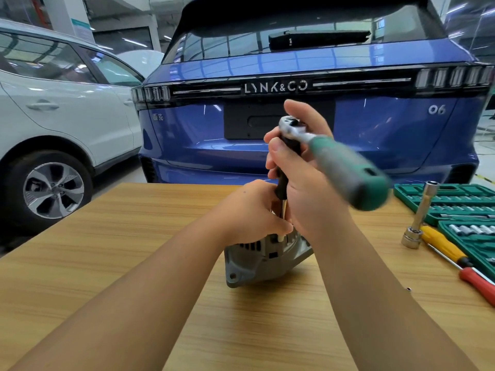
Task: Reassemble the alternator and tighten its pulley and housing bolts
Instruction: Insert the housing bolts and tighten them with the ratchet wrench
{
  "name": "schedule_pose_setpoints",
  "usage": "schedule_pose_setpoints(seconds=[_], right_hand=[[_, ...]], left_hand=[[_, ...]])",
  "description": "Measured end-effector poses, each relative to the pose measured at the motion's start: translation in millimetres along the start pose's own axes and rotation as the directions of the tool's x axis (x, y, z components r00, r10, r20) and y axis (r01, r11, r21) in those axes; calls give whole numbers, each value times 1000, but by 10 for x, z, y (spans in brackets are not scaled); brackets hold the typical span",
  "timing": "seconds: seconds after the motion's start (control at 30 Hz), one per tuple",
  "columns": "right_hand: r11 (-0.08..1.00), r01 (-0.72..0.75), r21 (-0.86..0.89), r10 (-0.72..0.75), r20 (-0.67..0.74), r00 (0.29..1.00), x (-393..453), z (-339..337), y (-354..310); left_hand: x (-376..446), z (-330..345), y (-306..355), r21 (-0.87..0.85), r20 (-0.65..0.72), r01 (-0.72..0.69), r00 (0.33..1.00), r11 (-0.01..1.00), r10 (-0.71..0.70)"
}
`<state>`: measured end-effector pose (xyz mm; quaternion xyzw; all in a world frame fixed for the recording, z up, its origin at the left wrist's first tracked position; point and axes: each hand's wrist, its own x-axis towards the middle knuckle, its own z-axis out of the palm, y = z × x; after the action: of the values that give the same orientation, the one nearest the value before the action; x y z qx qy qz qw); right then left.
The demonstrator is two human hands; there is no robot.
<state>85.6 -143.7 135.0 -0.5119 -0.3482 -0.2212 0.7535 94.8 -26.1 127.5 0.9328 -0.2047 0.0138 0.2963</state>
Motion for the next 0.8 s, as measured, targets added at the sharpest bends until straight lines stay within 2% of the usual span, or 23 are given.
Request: schedule_pose_setpoints(seconds=[0.07,0.13,0.17,0.23,0.33,0.4,0.47,0.53,0.6,0.67,0.7,0.8], right_hand=[[989,-110,102,109,15,994,53,-32,-9],[933,-248,260,239,65,969,104,-76,-49],[912,-273,307,252,107,962,110,-96,-53],[918,-274,286,243,137,960,114,-102,-61],[924,-298,240,297,43,954,110,-66,-70],[954,-224,199,246,-91,965,80,-46,-90],[990,-130,55,139,-231,963,41,-42,-98],[989,-147,11,144,-286,947,40,-46,-101],[971,-222,92,235,-178,955,41,-79,-112],[950,-246,192,254,-17,967,40,-95,-114],[959,-210,190,211,17,977,31,-86,-100],[1000,11,-4,-11,-57,998,-3,-6,-40]], left_hand=[[-5,6,-5,-4,-20,8,1000,1000,-8],[-13,3,-5,-18,-32,11,999,1000,-11],[-16,2,-6,-23,-33,12,999,1000,-12],[-16,0,-8,-23,-34,10,999,1000,-11],[-4,14,-2,-38,-15,12,1000,999,-12],[15,20,12,-24,19,-7,1000,1000,7],[22,24,29,10,61,-22,998,1000,21],[19,20,32,11,75,-22,997,1000,21],[28,21,8,2,60,-17,998,1000,17],[39,19,-21,2,36,-33,999,999,33],[46,21,-25,0,37,-39,999,999,39],[48,25,-63,-23,29,-67,997,998,67]])
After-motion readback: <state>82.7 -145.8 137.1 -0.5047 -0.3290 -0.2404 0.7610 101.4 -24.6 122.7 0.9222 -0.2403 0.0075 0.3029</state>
